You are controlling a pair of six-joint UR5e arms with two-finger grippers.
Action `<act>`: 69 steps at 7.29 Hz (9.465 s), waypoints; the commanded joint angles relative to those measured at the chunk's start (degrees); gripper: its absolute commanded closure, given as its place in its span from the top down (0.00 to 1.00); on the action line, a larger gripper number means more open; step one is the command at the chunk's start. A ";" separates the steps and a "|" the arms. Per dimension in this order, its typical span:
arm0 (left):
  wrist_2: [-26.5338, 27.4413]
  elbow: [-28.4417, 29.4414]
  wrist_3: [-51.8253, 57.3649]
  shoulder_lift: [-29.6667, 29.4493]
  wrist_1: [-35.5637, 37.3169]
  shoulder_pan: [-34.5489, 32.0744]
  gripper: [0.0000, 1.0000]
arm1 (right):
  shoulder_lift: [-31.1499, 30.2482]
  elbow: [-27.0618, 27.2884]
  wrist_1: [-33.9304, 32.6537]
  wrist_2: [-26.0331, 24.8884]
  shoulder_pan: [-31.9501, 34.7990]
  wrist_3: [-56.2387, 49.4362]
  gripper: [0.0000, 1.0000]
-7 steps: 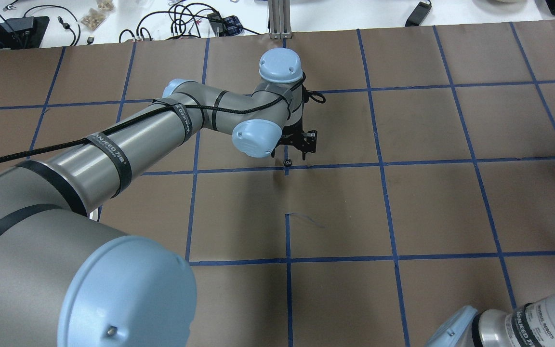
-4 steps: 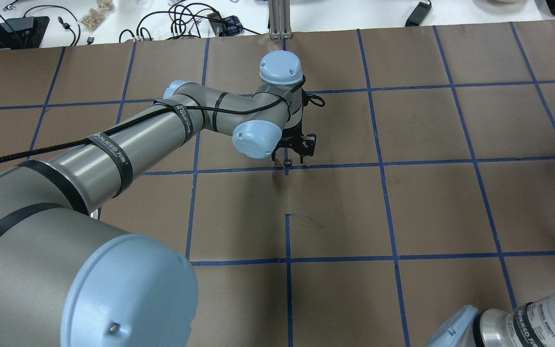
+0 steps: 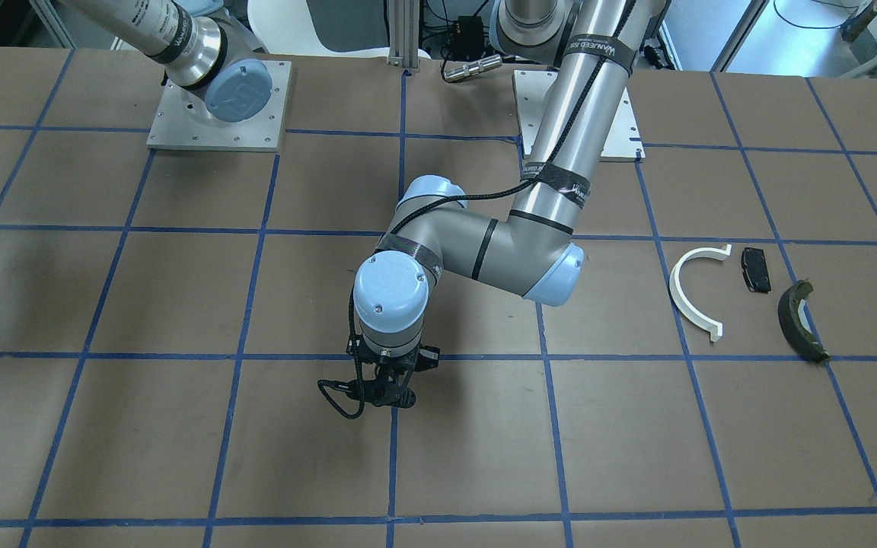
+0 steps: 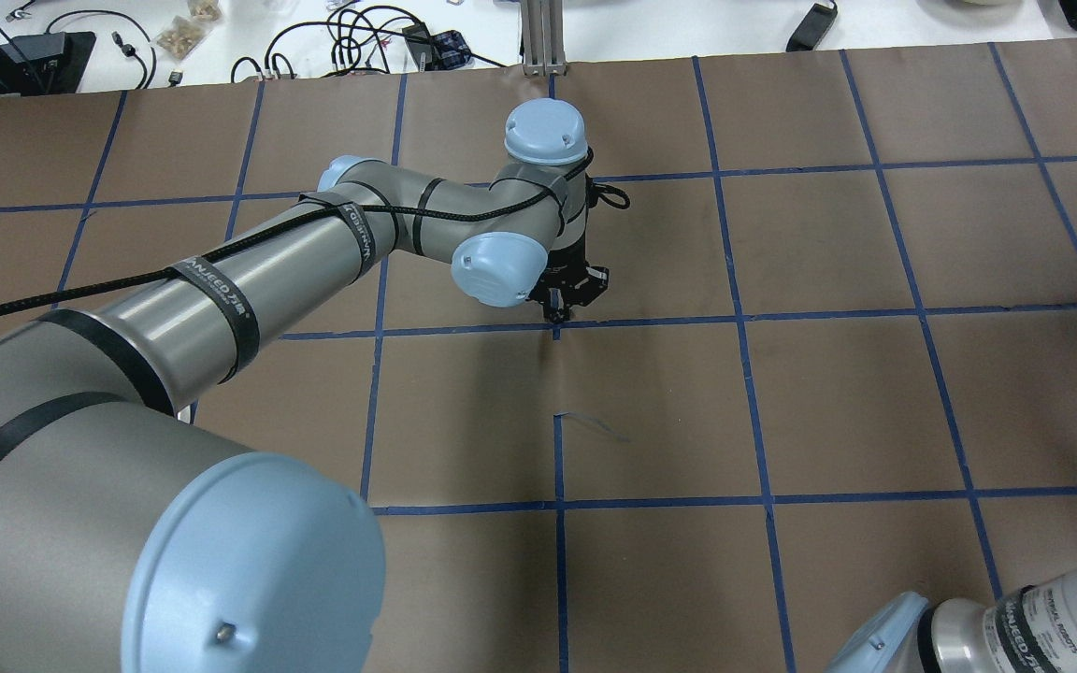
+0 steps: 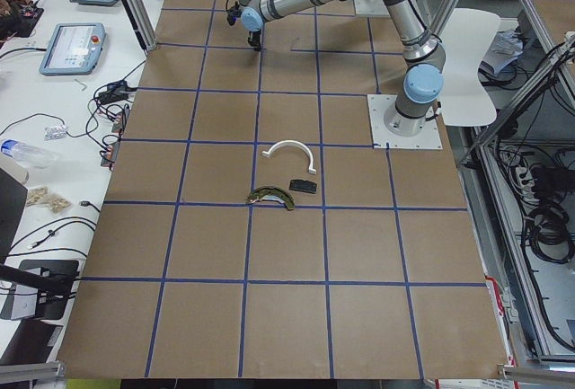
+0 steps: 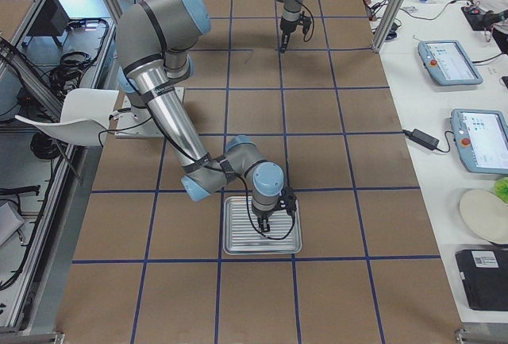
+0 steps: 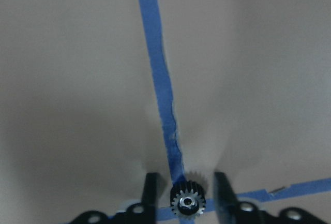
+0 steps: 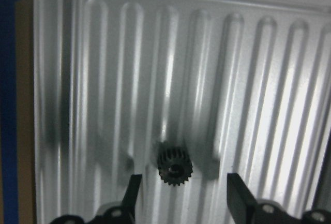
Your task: Place bearing gear from tray to pile
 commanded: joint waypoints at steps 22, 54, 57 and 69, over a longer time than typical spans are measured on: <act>10.30 -17.54 45.45 17.94 -6.74 55.11 0.00 | -13.12 0.00 12.34 0.48 10.23 12.29 0.24; -0.93 2.20 -1.91 4.86 -4.51 1.06 1.00 | -26.86 -11.33 30.59 2.05 55.63 67.45 1.00; -1.48 0.63 -3.24 1.69 -1.61 -1.31 0.98 | -26.16 -12.83 31.55 2.67 55.81 67.81 1.00; -1.13 -1.23 -2.80 0.98 -0.63 -1.94 0.00 | -25.99 -11.95 30.76 2.67 55.81 67.90 1.00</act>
